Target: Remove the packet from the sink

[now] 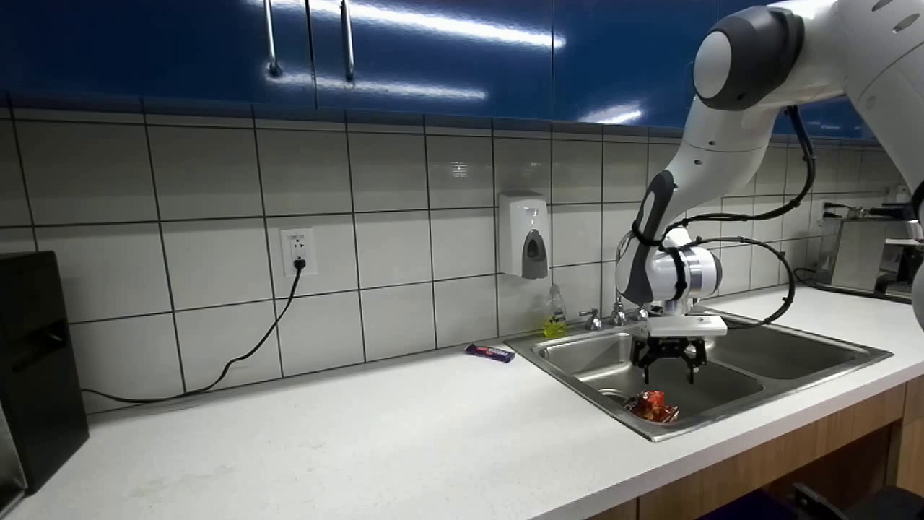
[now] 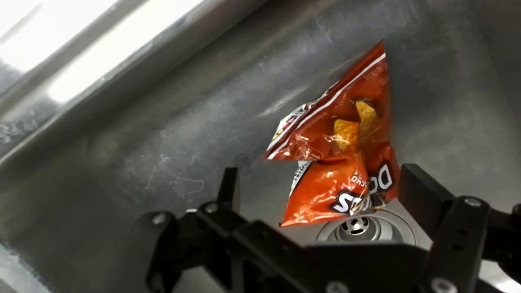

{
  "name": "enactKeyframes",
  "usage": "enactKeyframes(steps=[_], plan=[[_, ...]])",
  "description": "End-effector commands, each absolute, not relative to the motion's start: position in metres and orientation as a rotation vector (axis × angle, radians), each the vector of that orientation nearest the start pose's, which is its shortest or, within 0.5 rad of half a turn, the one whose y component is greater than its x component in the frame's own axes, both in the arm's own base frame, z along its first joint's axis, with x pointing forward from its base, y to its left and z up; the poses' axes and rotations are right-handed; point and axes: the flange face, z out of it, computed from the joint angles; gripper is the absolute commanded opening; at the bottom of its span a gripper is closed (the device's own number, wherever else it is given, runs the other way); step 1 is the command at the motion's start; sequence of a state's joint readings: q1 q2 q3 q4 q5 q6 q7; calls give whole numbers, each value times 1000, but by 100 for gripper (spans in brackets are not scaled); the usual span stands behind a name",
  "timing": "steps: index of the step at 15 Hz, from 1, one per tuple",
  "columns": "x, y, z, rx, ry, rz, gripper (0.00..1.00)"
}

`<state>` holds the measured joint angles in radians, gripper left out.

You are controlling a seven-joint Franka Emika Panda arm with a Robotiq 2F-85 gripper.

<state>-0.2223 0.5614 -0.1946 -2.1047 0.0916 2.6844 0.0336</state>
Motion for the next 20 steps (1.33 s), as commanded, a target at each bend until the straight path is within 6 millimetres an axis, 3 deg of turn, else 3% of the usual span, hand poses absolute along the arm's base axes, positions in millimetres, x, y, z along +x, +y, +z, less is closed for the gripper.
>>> enactKeyframes(steps=[1, 8, 20], plan=[[529, -239, 151, -3109, 795, -29, 100], [528, -235, 153, -3111, 795, -49, 100], [534, -229, 127, -3157, 801, -53, 100]])
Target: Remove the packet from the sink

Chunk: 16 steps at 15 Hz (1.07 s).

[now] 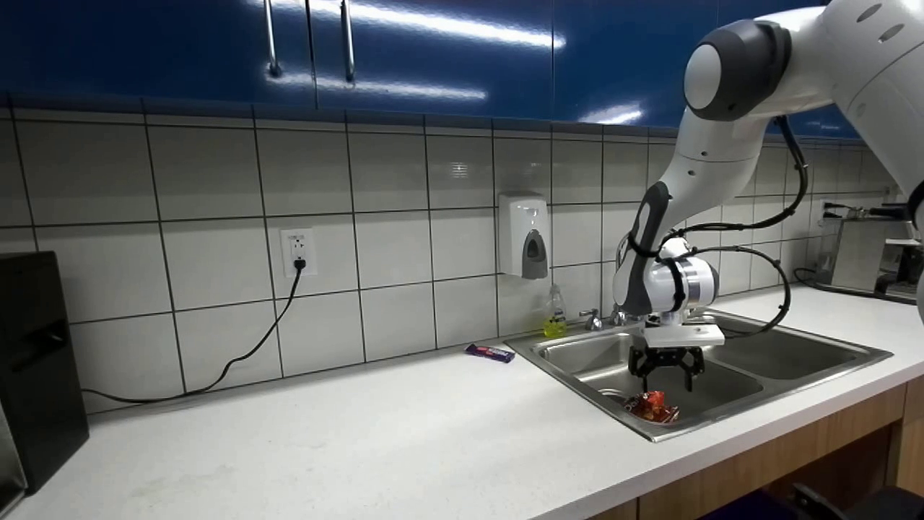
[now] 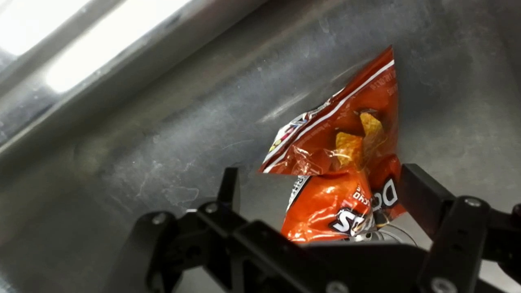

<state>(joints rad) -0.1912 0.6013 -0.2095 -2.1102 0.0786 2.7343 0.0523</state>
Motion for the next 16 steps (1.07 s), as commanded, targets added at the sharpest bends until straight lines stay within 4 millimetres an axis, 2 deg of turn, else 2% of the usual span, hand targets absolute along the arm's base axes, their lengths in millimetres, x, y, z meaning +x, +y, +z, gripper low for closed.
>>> enactKeyframes(steps=[1, 8, 16], plan=[[536, -227, 123, -3161, 797, -54, 100], [558, -213, 108, -3184, 761, -71, 100], [574, -212, 92, -3216, 752, -68, 100]])
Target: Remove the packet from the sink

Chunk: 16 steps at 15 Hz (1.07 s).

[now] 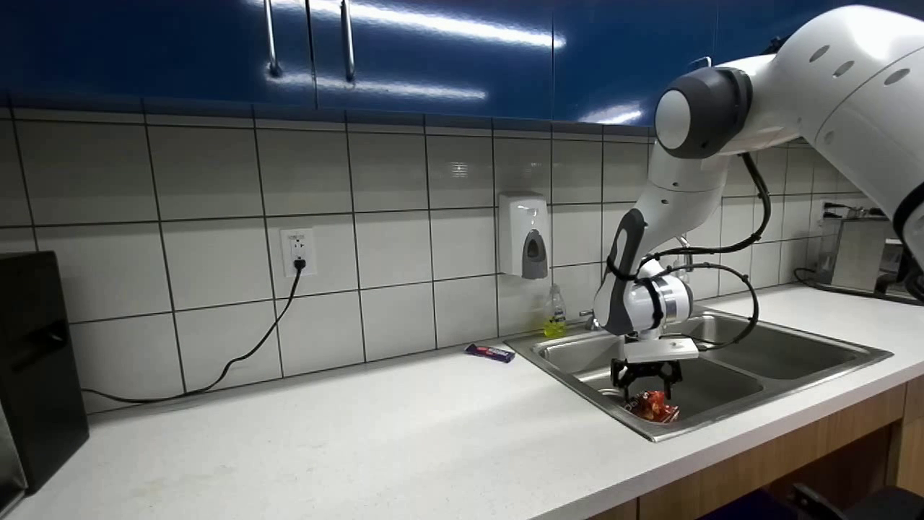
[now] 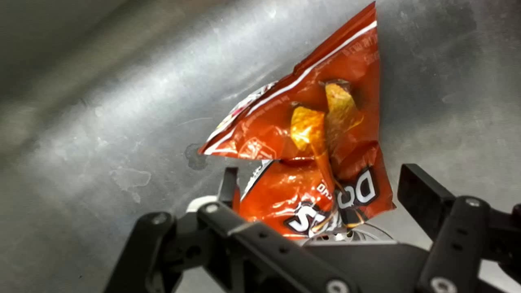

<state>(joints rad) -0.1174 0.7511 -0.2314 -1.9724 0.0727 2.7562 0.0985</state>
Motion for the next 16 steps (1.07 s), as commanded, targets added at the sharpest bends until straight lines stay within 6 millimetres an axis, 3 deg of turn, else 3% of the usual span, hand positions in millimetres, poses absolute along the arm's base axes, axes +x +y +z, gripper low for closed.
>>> enactKeyframes(steps=[1, 6, 7, 9, 16], plan=[[574, -213, 90, -3217, 753, -65, 100], [577, -212, 83, -3219, 753, -58, 100], [578, -212, 83, -3218, 753, -55, 75], [578, -212, 82, -3219, 751, -53, 65], [579, -213, 81, -3220, 755, -52, 11]])
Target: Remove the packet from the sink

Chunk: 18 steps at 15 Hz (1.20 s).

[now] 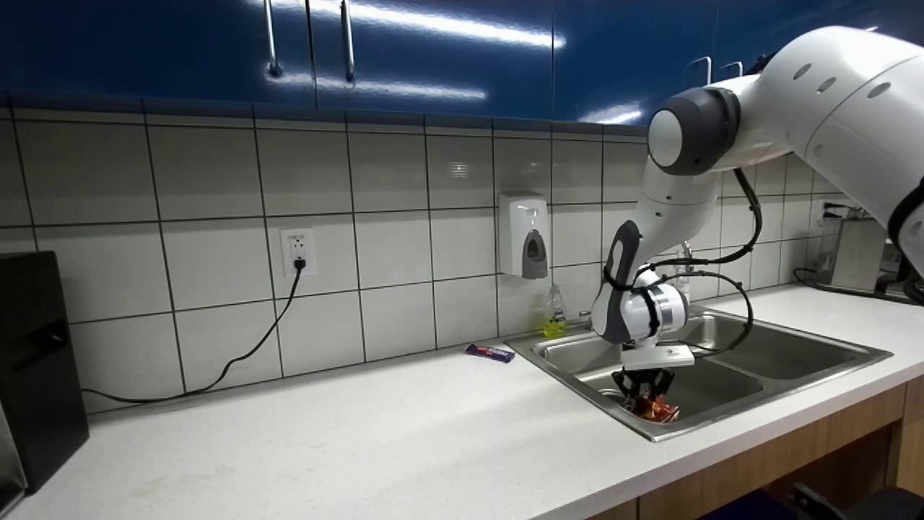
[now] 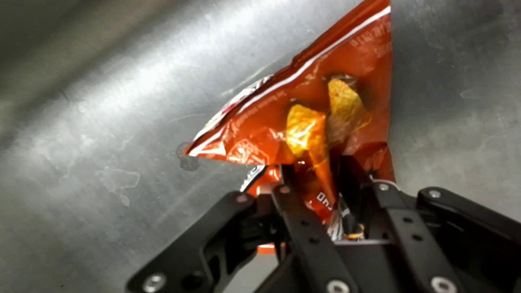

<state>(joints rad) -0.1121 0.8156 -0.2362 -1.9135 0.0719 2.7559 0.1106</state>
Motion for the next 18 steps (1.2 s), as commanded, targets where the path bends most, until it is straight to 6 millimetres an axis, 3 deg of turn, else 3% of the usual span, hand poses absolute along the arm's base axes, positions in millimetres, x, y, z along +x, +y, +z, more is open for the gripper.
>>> enactKeyframes(steps=[1, 10, 14, 18], plan=[[579, -213, 81, -3221, 756, -52, 2], [580, -215, 92, -3222, 782, -61, 0], [581, -209, 120, -3215, 769, -123, 0], [581, -200, 162, -3199, 751, -221, 0]])
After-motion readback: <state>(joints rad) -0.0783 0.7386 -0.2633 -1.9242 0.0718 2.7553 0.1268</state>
